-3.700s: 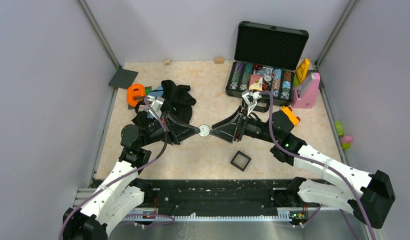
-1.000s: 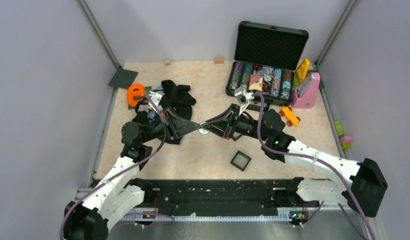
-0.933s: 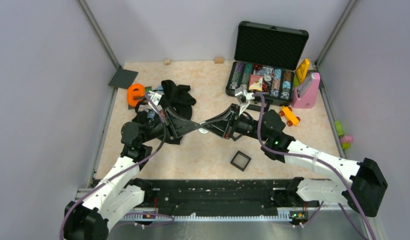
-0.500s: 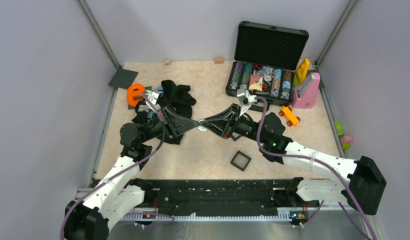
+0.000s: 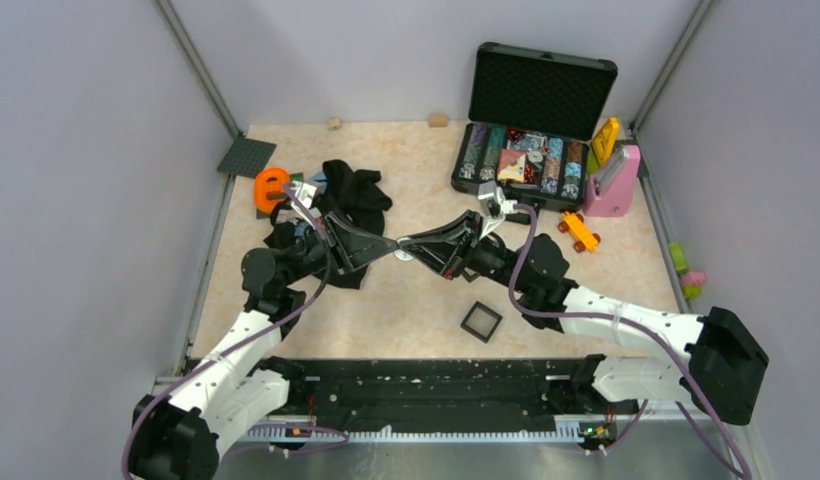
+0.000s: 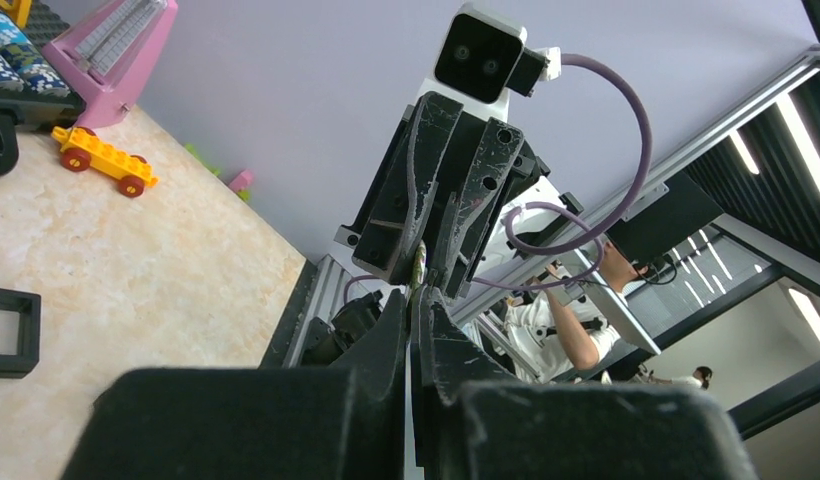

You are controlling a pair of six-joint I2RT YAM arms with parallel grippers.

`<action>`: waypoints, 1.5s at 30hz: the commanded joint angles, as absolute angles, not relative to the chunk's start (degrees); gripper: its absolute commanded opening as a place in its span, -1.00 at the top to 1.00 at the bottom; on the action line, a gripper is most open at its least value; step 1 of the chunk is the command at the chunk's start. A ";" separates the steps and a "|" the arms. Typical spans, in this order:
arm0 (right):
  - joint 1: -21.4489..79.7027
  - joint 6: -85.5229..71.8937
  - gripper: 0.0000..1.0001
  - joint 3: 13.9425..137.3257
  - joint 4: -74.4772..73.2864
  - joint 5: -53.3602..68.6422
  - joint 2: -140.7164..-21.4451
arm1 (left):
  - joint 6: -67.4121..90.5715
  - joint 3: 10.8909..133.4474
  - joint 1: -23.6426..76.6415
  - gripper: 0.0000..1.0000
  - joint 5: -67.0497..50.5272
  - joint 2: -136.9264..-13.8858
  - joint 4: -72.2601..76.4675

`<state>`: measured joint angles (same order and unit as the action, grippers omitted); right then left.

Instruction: Remove the brooch from the garment

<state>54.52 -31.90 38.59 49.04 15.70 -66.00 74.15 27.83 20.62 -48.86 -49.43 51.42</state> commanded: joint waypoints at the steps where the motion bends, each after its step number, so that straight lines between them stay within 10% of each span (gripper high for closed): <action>1: 57.06 -28.60 0.78 37.77 51.10 15.02 -68.24 | 79.13 27.55 21.87 1.00 -49.39 -50.15 58.24; 20: 58.49 -30.55 1.00 39.03 52.62 12.05 -70.57 | 78.87 25.60 22.17 1.00 -48.99 -49.06 57.75; 25: 58.53 -35.48 1.00 40.96 49.61 11.87 -70.04 | 76.58 24.79 22.22 0.58 -48.82 -47.48 54.97; 45: 55.72 -45.17 1.00 41.26 41.57 15.01 -65.63 | 75.69 24.96 22.22 0.25 -50.03 -44.86 51.51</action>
<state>56.71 -40.32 40.60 43.44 11.70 -65.36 76.88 24.18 21.08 -46.92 -46.72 50.74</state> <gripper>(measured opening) 0.075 0.383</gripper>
